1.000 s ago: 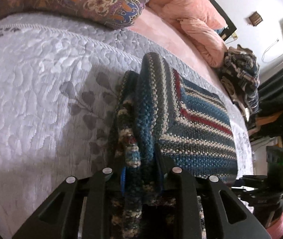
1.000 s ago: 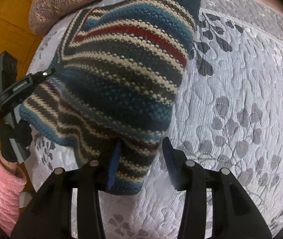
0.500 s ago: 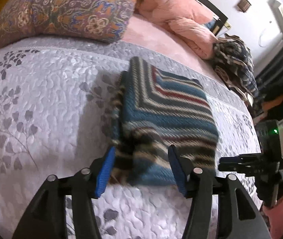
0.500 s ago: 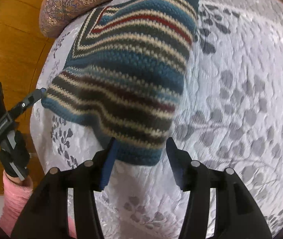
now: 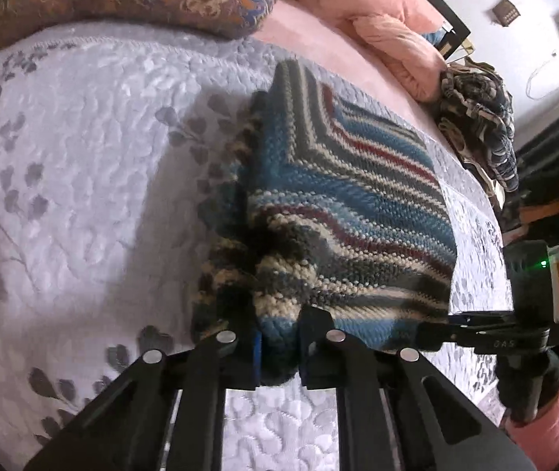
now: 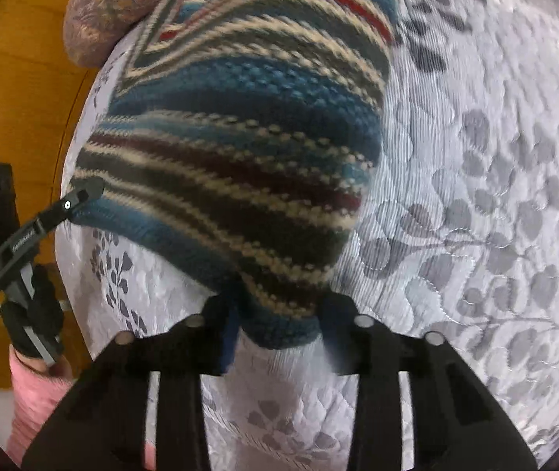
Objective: Fold small clothes
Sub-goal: 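Fold that side over the stack with the left tool and press it flat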
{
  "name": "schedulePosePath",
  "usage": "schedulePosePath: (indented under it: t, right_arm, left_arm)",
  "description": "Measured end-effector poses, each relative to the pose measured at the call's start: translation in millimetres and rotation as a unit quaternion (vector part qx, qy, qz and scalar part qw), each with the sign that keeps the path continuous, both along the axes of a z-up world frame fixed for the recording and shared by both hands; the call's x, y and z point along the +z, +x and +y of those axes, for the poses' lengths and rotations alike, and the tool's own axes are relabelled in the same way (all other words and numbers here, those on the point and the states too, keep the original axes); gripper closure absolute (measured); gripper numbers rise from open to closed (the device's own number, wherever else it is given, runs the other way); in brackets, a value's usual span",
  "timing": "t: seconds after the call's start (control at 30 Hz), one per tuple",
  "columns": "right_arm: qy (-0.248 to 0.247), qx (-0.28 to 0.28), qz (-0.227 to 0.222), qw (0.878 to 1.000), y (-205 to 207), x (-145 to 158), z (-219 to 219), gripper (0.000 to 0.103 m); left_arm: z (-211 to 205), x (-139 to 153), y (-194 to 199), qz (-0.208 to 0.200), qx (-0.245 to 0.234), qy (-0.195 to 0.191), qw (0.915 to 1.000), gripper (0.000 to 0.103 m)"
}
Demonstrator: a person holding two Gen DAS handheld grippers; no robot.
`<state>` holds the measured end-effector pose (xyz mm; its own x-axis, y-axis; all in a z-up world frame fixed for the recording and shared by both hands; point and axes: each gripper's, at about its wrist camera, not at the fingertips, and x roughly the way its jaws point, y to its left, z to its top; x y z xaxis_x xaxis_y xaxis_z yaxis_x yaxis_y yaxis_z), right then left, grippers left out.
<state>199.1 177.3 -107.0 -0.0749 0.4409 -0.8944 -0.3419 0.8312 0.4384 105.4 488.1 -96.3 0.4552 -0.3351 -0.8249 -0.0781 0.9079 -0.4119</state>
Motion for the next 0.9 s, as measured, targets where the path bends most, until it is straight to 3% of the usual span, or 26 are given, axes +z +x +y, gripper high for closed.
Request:
schedulePosePath:
  t: [0.13,0.37,0.7,0.8,0.87,0.9]
  right_arm:
    - [-0.017,0.017,-0.021,1.0,-7,10,1,0.076]
    - [-0.037,0.021,-0.019,0.999,-13,-17,8,0.076]
    - [-0.049,0.021,-0.014,0.998,-13,-25,22,0.072]
    - [-0.046,0.024,-0.01,0.999,-10,-12,18,0.065]
    - [-0.052,0.027,-0.026,0.998,-10,3,16,0.062]
    - [-0.056,0.026,-0.04,0.997,-7,12,13,0.061]
  left_arm:
    - [5,-11,-3,0.011,-0.009,0.008,0.9999,0.09]
    - [7,-35,-3,0.02,-0.008,0.001,0.9998,0.09]
    - [-7,-32,-2,0.017,-0.015,0.036,0.9991,0.087]
    - [-8,-22,-3,0.024,-0.024,0.031,0.999,0.08]
    - [-4,-11,-8,0.027,-0.037,0.031,0.9985,0.066]
    - [-3,-4,-10,0.022,-0.039,0.04,0.9982,0.065]
